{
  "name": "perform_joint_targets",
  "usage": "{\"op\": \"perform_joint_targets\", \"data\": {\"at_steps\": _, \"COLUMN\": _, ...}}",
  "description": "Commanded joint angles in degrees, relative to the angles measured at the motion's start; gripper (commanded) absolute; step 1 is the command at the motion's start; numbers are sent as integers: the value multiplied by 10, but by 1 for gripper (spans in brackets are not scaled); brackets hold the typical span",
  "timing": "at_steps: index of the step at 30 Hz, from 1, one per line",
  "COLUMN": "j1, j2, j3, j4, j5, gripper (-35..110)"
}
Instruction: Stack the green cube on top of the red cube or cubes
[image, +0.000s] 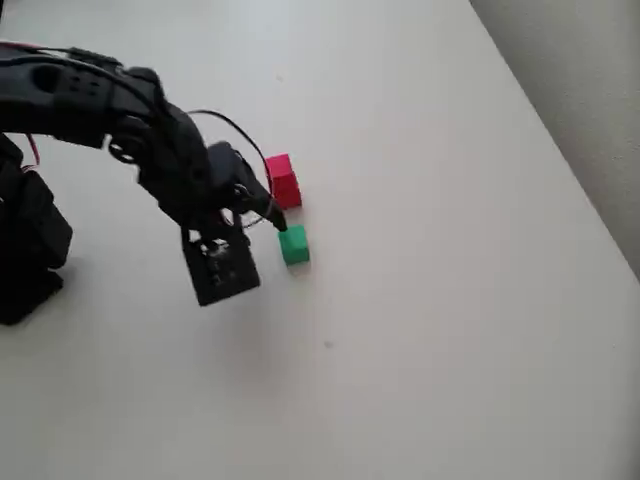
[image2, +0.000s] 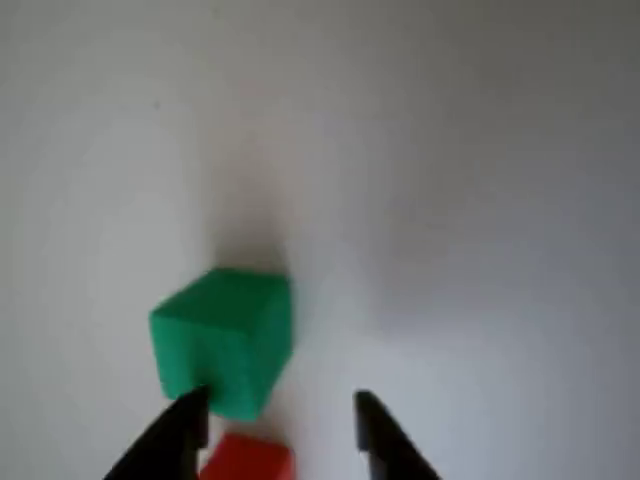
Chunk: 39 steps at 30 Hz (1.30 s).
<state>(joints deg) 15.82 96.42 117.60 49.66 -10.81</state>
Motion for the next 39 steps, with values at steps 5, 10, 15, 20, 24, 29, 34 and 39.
{"op": "perform_joint_targets", "data": {"at_steps": 5, "j1": 16, "j2": -35, "j3": -98, "j4": -1, "j5": 9, "gripper": 18}}
{"op": "perform_joint_targets", "data": {"at_steps": 10, "j1": 18, "j2": -34, "j3": -112, "j4": 25, "j5": 7, "gripper": 18}}
{"op": "perform_joint_targets", "data": {"at_steps": 15, "j1": 19, "j2": -26, "j3": -121, "j4": 33, "j5": 6, "gripper": 18}}
{"op": "perform_joint_targets", "data": {"at_steps": 20, "j1": 18, "j2": -69, "j3": -149, "j4": 36, "j5": 4, "gripper": 18}}
{"op": "perform_joint_targets", "data": {"at_steps": 24, "j1": 20, "j2": -109, "j3": -178, "j4": 42, "j5": -2, "gripper": 18}}
{"op": "perform_joint_targets", "data": {"at_steps": 29, "j1": 21, "j2": -131, "j3": -191, "j4": 43, "j5": -7, "gripper": 17}}
{"op": "perform_joint_targets", "data": {"at_steps": 34, "j1": 22, "j2": -140, "j3": -194, "j4": 43, "j5": -11, "gripper": 8}}
{"op": "perform_joint_targets", "data": {"at_steps": 39, "j1": 22, "j2": -130, "j3": -194, "j4": 54, "j5": -13, "gripper": -2}}
